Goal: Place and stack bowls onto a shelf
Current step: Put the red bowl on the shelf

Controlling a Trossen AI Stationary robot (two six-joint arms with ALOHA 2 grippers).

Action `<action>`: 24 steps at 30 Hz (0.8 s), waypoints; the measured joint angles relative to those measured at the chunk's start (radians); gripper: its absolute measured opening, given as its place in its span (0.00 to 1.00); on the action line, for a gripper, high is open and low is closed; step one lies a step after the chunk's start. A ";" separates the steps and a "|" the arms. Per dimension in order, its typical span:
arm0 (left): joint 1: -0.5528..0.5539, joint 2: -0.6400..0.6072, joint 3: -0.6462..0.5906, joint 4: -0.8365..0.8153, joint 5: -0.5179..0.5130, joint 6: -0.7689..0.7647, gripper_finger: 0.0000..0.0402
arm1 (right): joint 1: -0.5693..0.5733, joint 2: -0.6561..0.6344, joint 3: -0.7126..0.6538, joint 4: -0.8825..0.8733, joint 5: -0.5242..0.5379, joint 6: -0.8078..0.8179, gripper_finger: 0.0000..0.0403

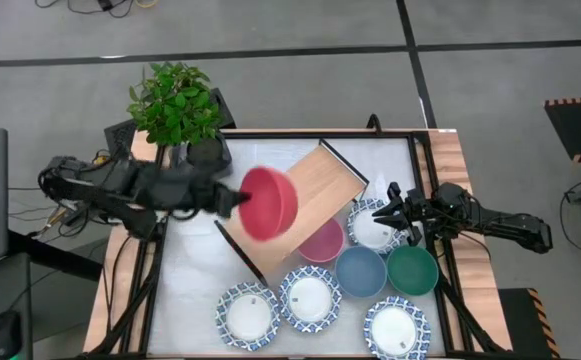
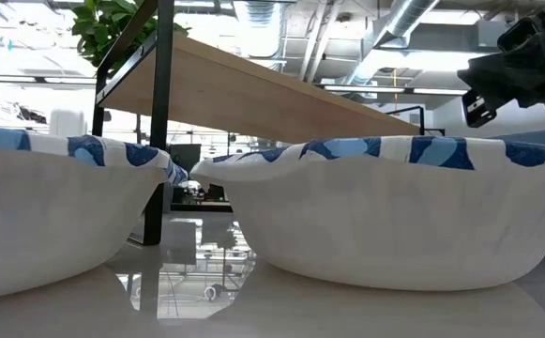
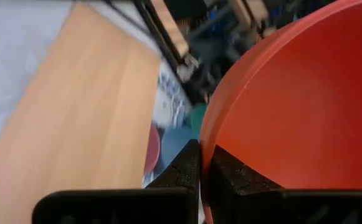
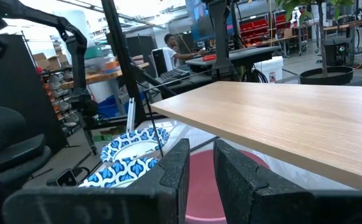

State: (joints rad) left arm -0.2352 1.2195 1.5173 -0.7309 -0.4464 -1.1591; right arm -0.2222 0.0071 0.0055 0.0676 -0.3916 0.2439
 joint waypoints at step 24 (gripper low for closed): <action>0.443 0.345 0.000 0.102 0.467 0.069 0.00 | 0.000 0.000 0.000 0.000 0.000 0.286 0.24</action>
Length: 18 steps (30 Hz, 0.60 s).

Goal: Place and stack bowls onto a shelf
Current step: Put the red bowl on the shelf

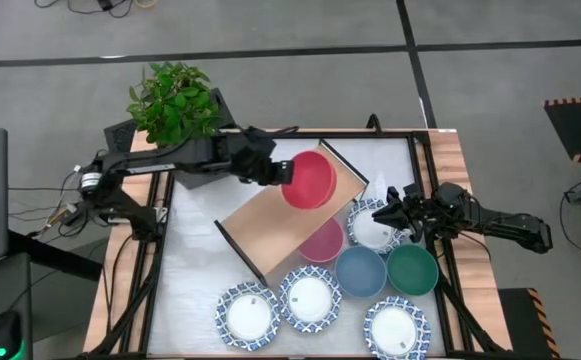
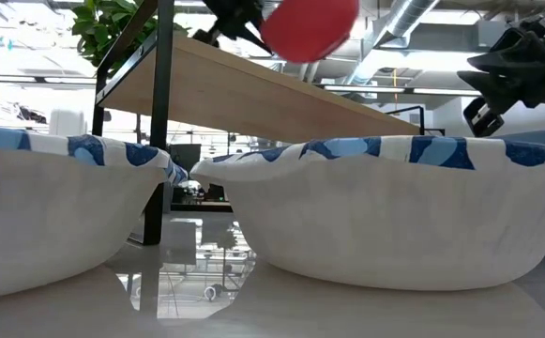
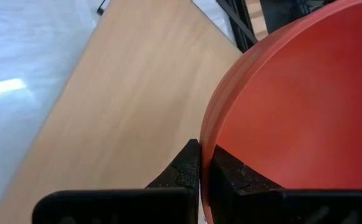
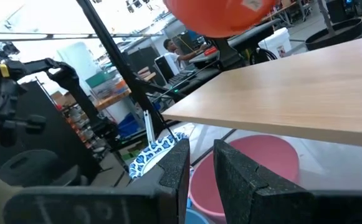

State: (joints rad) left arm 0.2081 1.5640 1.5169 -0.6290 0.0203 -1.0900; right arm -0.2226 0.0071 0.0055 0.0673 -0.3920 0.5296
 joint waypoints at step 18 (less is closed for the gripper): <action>0.060 0.278 0.411 -0.345 -0.053 0.164 0.00 | 0.000 0.000 0.000 0.000 0.000 0.047 0.24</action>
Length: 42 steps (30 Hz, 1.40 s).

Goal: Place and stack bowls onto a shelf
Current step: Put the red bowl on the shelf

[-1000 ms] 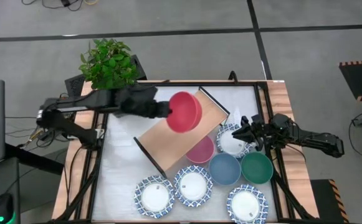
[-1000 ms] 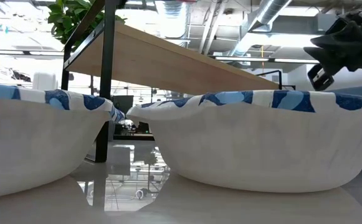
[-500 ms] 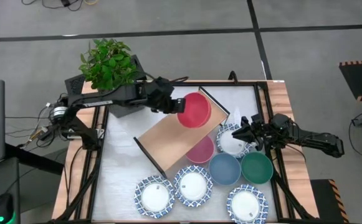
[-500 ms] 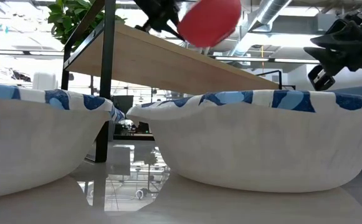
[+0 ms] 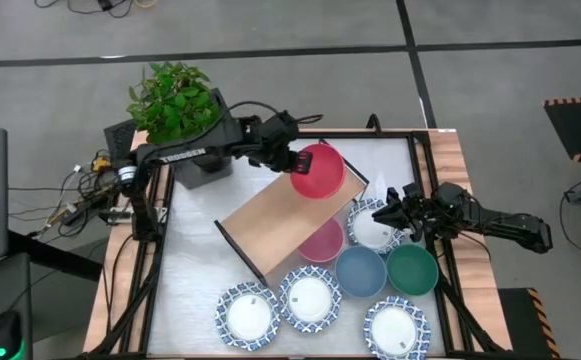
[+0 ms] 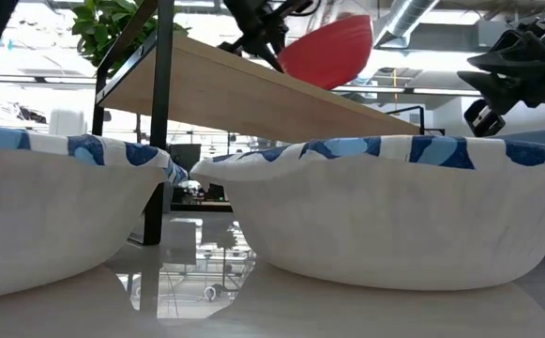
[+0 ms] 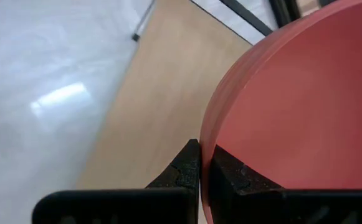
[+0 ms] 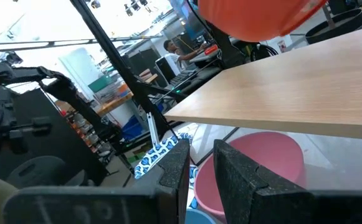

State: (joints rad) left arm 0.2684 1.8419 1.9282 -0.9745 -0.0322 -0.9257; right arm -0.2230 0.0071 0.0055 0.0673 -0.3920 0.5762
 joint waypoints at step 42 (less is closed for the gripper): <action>-0.028 0.161 0.158 -0.113 -0.075 0.346 0.44 | 0.000 0.000 0.000 0.000 0.000 0.027 0.24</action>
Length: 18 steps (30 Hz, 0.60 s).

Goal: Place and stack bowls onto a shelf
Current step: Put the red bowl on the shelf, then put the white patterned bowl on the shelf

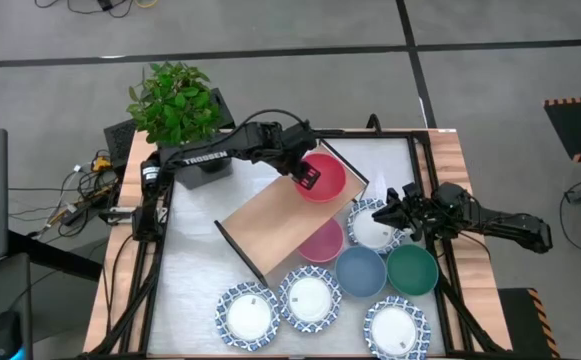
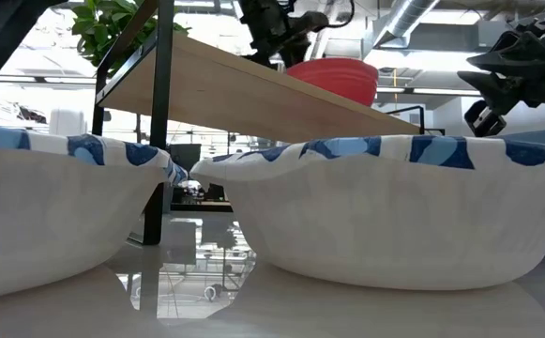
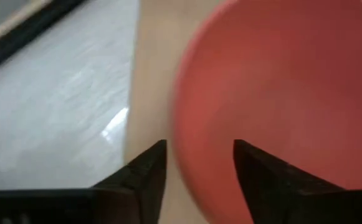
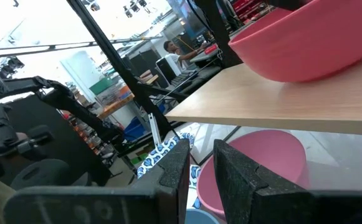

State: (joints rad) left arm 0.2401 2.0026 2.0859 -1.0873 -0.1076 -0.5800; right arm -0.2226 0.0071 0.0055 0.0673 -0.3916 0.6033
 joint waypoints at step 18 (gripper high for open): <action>-0.139 -0.049 0.253 -0.301 -0.042 0.229 0.54 | 0.000 0.000 0.000 0.000 0.000 0.000 0.24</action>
State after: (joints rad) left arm 0.1014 1.9534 2.3393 -1.3878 -0.1491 -0.3510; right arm -0.2222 0.0071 0.0052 0.0673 -0.3916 0.6029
